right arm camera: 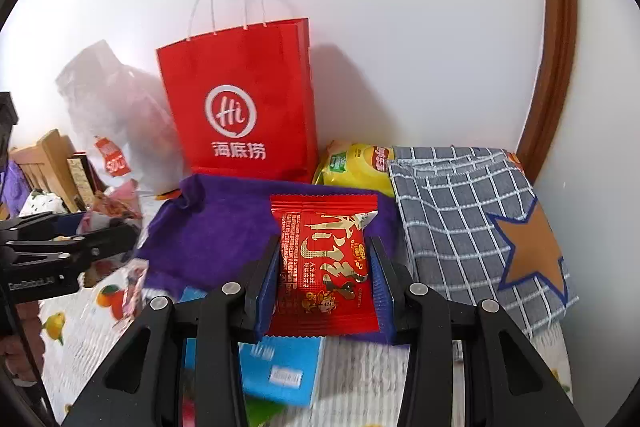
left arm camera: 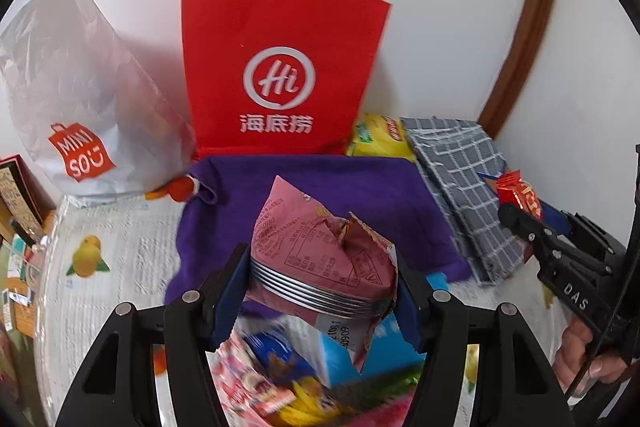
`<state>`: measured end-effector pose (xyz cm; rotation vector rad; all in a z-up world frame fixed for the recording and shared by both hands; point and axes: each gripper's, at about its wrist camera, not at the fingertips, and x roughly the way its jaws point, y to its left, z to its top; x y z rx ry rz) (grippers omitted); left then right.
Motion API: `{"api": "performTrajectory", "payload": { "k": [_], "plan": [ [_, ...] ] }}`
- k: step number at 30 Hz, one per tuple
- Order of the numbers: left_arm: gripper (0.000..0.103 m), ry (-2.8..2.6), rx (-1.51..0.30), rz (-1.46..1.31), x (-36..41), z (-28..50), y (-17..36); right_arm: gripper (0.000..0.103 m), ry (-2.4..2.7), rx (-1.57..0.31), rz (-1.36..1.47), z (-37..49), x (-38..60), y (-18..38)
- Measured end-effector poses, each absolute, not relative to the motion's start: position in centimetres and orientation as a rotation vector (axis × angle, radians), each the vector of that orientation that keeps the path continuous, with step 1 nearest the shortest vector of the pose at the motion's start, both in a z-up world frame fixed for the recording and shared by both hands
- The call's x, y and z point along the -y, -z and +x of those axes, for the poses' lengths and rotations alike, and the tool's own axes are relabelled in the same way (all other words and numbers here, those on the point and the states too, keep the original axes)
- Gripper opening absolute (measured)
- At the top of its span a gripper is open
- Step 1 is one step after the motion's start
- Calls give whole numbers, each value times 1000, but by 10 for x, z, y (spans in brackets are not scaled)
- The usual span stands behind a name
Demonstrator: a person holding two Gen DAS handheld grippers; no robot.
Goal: Organize snacks
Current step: 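Carry both snacks onto the purple towel and open both tools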
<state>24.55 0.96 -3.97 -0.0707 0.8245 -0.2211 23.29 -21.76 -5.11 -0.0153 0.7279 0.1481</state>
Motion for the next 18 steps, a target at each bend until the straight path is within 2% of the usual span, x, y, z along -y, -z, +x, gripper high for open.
{"api": "performTrajectory", "payload": {
  "k": [13, 18],
  "plan": [
    [62, 174, -842, -64, -18, 317, 58, 41, -156, -747, 3, 320, 219, 70],
    [62, 173, -884, -63, -16, 342, 80, 41, -170, -791, 27, 342, 223, 99]
  ]
}}
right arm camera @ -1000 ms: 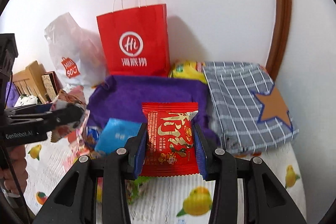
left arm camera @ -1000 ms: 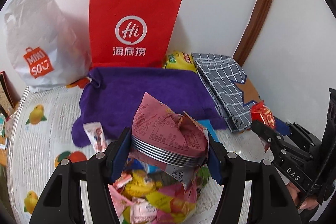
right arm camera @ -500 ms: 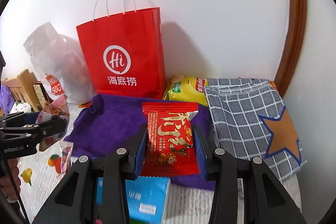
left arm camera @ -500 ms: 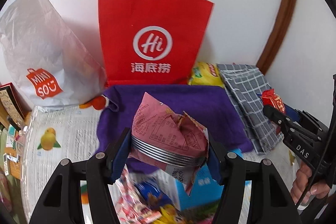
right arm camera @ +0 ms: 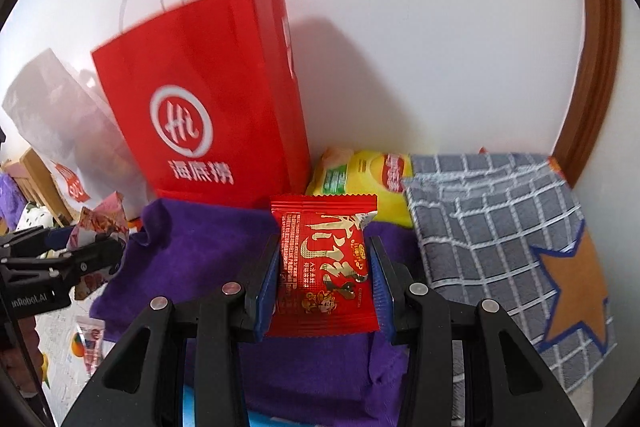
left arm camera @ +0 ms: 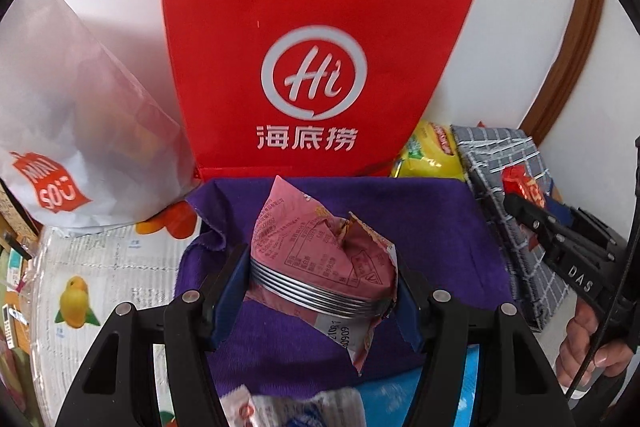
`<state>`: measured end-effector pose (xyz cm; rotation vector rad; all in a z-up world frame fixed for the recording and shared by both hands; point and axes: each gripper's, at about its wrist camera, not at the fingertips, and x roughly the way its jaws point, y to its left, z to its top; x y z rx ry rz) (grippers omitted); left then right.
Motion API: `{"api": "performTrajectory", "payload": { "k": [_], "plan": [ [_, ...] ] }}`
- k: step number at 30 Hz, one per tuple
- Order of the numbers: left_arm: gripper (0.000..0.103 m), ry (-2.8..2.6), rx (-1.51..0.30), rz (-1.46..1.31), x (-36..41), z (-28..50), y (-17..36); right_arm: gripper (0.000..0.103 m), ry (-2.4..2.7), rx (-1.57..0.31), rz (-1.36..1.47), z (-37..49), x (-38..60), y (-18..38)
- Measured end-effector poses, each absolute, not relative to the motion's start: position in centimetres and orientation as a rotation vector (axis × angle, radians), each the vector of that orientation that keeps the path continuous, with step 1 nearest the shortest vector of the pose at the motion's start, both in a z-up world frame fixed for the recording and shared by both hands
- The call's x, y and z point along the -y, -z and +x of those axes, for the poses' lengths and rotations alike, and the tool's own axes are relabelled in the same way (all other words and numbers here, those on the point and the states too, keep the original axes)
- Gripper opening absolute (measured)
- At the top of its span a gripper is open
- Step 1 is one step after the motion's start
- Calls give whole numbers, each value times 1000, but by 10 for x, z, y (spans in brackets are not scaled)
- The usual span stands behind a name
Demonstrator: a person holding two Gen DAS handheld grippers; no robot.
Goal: Organize snacks
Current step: 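Carry both snacks onto the purple towel and open both tools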
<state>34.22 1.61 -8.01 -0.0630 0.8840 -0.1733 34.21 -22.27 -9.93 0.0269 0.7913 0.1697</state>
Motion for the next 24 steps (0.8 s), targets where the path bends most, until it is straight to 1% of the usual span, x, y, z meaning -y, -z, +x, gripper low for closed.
{"api": "performTrajectory", "payload": {
  "k": [8, 10, 17, 24],
  "plan": [
    [62, 161, -955, -74, -16, 377, 119, 41, -165, -905, 16, 365, 224, 140],
    [62, 150, -1000, -56, -16, 381, 130, 41, -166, -926, 16, 369, 224, 147],
    [62, 132, -1048, -71, -21, 389, 149, 41, -167, -1010, 19, 379, 225, 176],
    [62, 154, -1064, -79, -16, 391, 156, 41, -178, -1042, 24, 383, 225, 191]
  ]
}}
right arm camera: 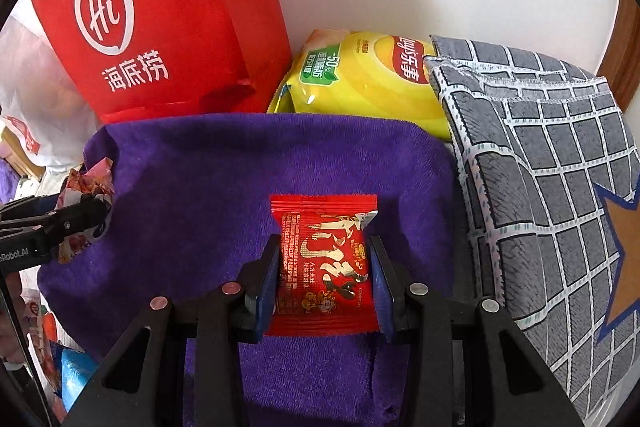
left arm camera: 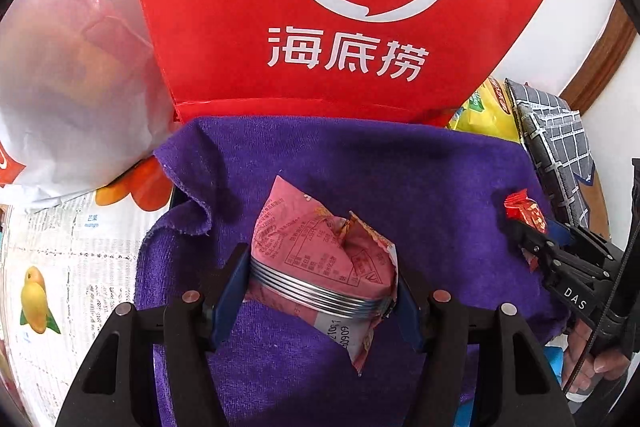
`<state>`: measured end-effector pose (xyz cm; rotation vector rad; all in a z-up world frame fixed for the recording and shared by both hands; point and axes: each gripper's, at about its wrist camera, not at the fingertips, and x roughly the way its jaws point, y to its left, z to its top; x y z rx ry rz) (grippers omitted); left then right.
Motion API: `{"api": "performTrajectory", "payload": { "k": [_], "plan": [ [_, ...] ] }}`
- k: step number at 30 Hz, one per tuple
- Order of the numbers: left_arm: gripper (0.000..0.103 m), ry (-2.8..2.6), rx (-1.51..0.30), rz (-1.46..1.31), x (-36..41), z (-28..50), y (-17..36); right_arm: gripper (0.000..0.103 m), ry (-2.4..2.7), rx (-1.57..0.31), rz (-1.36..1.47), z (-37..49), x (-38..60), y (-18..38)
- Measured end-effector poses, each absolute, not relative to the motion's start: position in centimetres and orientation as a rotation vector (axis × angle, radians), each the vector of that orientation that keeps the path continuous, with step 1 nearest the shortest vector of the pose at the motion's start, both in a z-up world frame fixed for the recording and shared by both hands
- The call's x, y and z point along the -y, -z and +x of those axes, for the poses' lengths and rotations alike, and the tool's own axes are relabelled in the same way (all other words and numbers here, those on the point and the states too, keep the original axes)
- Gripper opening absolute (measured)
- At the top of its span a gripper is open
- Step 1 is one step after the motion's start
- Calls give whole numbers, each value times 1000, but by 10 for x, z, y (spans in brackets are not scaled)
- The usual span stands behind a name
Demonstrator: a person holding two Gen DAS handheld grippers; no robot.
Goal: Organize snacks
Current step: 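Carry both snacks onto the purple towel and open both tools, then withdraw both tools back toward the snack pile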
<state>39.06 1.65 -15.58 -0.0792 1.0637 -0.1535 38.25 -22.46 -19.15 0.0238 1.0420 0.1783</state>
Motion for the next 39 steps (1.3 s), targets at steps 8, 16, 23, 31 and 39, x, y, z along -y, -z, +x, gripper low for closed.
{"api": "performTrajectory", "payload": {
  "k": [8, 16, 23, 31, 39],
  "plan": [
    [62, 168, -1065, -79, -18, 392, 155, 42, -177, -1050, 20, 384, 224, 197],
    [63, 195, -1060, -85, -18, 390, 149, 44, -180, -1036, 4, 385, 219, 191],
    [73, 205, -1017, -32, -5, 377, 126, 68, -165, -982, -26, 374, 217, 159],
    [74, 194, -967, -57, -10, 341, 92, 81, -50, -912, -105, 336, 213, 116],
    [74, 164, -912, -46, -20, 279, 68, 85, 0, -871, -137, 273, 211, 95]
  ]
}}
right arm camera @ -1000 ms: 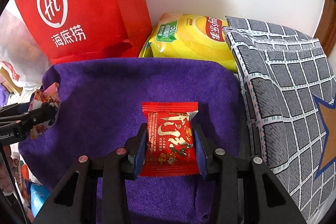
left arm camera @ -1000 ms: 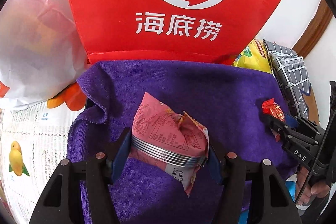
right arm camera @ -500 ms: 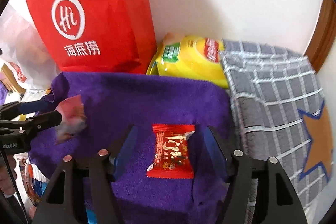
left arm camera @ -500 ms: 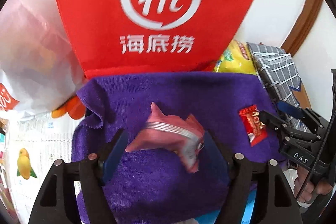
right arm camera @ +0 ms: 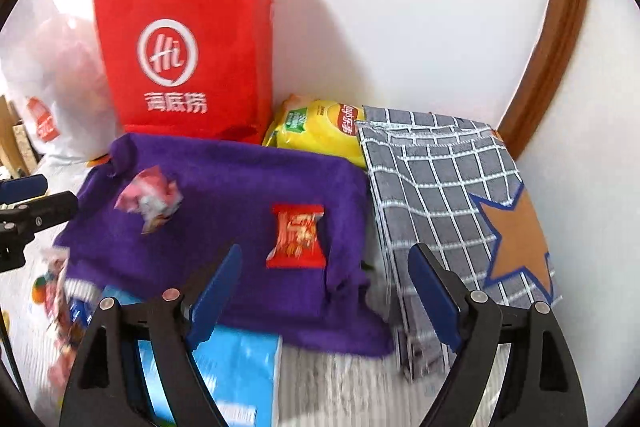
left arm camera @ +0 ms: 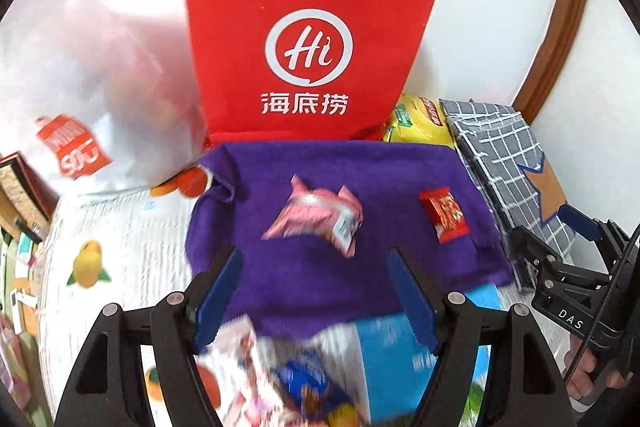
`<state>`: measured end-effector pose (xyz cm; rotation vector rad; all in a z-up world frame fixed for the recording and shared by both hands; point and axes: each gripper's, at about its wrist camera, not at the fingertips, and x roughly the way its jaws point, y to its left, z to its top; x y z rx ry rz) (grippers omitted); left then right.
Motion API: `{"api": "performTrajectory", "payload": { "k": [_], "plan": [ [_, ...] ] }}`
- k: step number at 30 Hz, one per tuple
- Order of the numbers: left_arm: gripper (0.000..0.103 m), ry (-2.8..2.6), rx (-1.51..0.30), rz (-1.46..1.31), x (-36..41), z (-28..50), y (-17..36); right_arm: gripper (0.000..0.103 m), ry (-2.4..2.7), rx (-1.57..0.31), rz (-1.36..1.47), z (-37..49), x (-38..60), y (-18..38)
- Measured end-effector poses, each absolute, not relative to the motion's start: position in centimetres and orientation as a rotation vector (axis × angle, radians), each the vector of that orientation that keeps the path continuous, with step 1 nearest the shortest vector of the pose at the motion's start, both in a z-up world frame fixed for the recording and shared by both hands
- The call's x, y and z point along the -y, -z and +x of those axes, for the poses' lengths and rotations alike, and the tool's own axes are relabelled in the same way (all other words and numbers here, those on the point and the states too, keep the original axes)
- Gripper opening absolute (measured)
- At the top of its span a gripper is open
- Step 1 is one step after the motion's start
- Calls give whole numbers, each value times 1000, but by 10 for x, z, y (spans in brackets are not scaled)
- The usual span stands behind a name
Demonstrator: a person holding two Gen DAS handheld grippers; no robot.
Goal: Organize snacks
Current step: 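Withdraw both tools back toward the snack pile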
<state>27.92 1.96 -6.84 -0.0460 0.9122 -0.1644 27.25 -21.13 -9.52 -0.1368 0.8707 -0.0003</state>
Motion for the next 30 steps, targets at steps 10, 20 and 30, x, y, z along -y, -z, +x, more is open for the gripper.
{"api": "performTrajectory", "payload": {
  "k": [10, 20, 30],
  "plan": [
    [74, 139, -867, -55, -45, 200, 60, 84, -69, -838, -68, 191, 209, 81],
    [74, 78, -902, -79, -77, 157, 84, 72, -154, -867, 29, 142, 199, 97],
    [74, 73, -924, -142, -98, 135, 106, 51, -187, -970, -4, 123, 184, 148]
  ]
}}
